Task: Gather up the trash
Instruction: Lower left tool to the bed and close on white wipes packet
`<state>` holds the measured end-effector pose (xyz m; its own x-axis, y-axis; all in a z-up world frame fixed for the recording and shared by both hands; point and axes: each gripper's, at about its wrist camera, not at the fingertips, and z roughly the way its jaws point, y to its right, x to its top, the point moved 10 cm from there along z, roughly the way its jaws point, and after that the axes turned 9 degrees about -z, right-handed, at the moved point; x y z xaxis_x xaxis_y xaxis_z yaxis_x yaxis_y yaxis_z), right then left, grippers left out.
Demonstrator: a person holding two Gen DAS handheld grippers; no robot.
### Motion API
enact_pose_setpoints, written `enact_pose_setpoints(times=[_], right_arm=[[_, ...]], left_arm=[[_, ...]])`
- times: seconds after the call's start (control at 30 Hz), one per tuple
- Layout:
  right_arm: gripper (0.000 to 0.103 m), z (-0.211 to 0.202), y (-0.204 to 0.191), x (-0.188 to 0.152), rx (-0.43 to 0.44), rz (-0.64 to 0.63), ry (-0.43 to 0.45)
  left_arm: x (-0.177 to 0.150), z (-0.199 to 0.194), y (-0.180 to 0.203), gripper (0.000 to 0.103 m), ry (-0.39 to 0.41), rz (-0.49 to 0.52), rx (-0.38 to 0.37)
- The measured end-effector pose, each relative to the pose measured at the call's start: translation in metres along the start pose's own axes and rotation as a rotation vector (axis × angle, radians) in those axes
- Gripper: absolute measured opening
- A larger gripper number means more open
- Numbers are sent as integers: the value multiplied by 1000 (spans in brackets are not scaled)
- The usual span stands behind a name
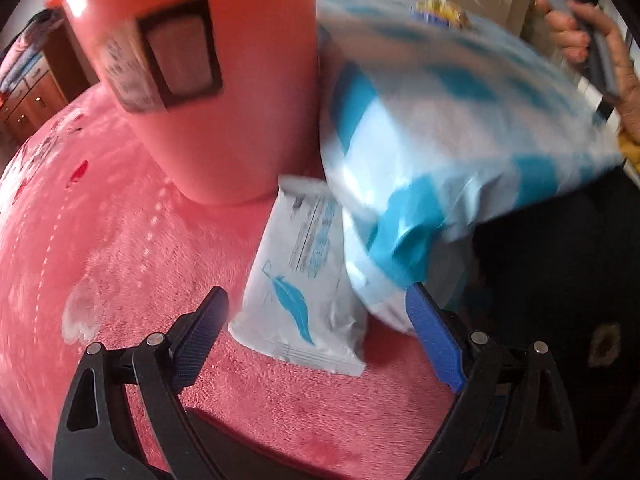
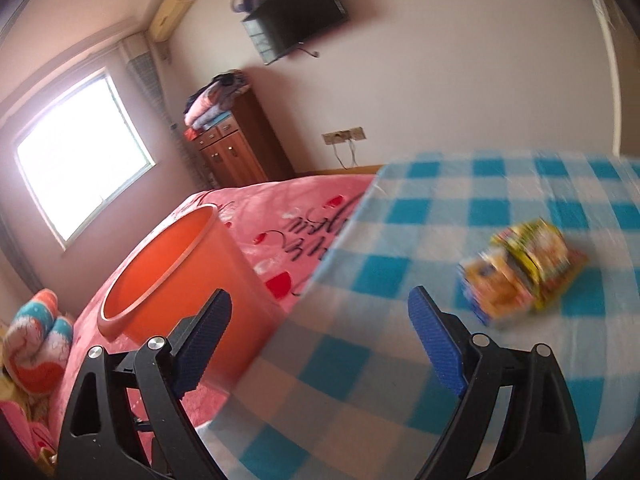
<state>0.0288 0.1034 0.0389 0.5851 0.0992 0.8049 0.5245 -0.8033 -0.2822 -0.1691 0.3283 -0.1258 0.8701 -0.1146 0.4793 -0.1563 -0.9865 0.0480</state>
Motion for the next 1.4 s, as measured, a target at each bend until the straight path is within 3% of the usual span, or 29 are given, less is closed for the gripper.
enact_pose_setpoints(times=[0.33,0.6,0.67,0.8,1.13,1.23,1.4], right_arm=[[89,-18,45,-41,-44,74,-42],[89,-20,51,-48,-33,94,-56],[89,-20,49,-49,-26,94,-58],[89,-19,50,-52,-22,96,-65],[89,-19,55,-61,-11,124,-78],[89,-18,55,-63,-3,131,-81],[89,-20,60,-65,1,135,-78]], left_arm=[[2,51,-9,91,-92,13,-45],[8,63,-14,90,-47,-47,-13],[9,63,-14,84,-29,-78,-1],[2,55,-19,77,-1,-143,16],[-29,18,-39,76,36,-336,33],[-27,1,-58,76,70,-382,44],[-10,-32,-50,76,127,-383,71]])
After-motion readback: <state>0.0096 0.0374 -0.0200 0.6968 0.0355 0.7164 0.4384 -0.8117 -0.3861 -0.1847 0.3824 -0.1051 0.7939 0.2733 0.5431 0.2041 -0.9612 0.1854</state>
